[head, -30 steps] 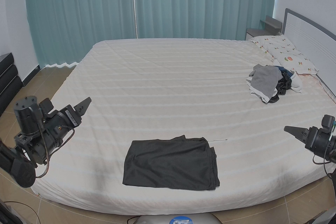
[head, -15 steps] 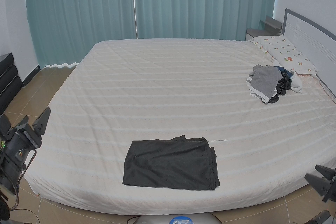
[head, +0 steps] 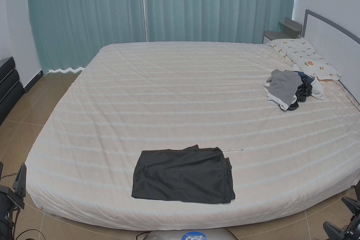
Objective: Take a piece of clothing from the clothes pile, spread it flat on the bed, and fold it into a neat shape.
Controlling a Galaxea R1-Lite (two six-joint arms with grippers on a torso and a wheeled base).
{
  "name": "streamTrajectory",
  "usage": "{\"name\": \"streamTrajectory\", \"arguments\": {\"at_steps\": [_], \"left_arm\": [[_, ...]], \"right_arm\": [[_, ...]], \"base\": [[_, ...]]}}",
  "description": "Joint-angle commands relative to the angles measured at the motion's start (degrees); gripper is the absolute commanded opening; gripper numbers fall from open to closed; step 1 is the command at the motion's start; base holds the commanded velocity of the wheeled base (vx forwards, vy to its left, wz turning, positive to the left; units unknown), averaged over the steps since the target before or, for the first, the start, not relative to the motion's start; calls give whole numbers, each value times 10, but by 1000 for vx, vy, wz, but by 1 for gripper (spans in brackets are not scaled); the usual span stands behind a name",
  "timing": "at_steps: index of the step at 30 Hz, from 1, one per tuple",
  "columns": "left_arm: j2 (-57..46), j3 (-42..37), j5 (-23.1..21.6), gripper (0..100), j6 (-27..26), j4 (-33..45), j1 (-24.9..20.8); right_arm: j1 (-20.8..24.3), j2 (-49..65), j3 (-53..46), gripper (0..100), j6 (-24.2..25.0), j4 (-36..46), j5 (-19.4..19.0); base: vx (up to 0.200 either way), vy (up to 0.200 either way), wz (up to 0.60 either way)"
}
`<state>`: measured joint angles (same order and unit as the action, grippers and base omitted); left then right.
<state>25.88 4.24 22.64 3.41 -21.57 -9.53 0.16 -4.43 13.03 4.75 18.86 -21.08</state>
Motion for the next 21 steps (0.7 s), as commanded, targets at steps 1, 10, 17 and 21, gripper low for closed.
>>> {"name": "streamTrajectory", "arguments": {"at_steps": [1,10,17,21], "left_arm": [[-151,-10,12,100,-42,64,7],[-196,-13,15,100,-70,105,49],[-243,-28,1,100,-108,124,99],[-250,-42,-16,100,-102,152,96]], "right_arm": [[1,44,-34,100,-73,5,33],[1,44,-74,100,-81,-92,155],[1,44,-76,100,-67,-95,253],[0,44,-75,100,-77,-95,276]], "base": [[0,0,0],[0,0,0],[0,0,0],[0,0,0]]}}
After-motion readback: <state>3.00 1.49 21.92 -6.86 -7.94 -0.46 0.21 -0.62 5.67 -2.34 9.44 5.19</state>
